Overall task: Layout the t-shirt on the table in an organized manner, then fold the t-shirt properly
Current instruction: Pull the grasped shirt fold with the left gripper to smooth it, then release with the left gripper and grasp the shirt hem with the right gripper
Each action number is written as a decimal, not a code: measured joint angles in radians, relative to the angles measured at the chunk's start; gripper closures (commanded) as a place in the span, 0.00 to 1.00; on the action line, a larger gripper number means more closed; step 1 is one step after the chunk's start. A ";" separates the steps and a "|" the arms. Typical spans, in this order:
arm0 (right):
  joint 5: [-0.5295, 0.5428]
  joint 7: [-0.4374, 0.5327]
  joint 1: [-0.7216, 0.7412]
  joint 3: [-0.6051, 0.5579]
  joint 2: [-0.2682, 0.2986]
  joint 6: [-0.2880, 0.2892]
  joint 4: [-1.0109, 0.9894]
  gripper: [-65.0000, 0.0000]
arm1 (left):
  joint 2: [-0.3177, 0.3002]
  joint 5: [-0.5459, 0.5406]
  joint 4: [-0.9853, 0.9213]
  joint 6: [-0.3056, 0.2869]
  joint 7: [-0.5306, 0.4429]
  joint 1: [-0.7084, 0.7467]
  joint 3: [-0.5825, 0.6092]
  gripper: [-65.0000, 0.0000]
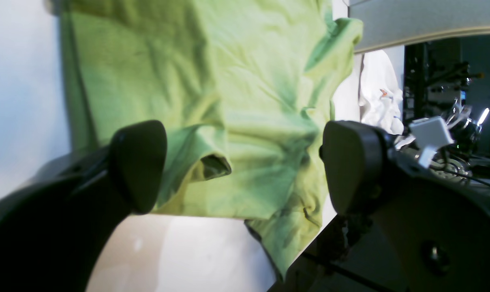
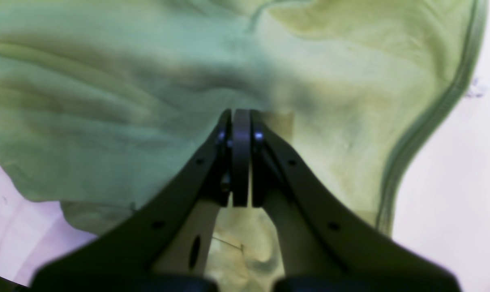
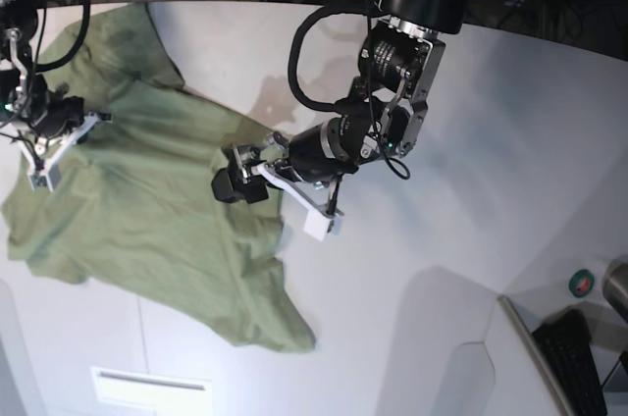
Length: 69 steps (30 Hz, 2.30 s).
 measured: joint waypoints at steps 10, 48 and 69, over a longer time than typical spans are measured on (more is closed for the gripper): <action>0.000 -0.002 0.000 0.000 0.005 0.000 0.000 1.00 | -0.003 0.003 -0.023 0.000 0.000 -0.001 -0.010 0.44; 0.008 0.009 0.033 -0.272 -0.004 0.005 0.145 1.00 | -0.227 -0.100 0.174 0.006 -0.051 0.192 -0.411 0.25; -1.100 0.147 0.069 -0.798 -0.346 0.010 -0.006 0.45 | -0.301 -0.112 0.253 0.000 0.098 0.406 -1.001 1.00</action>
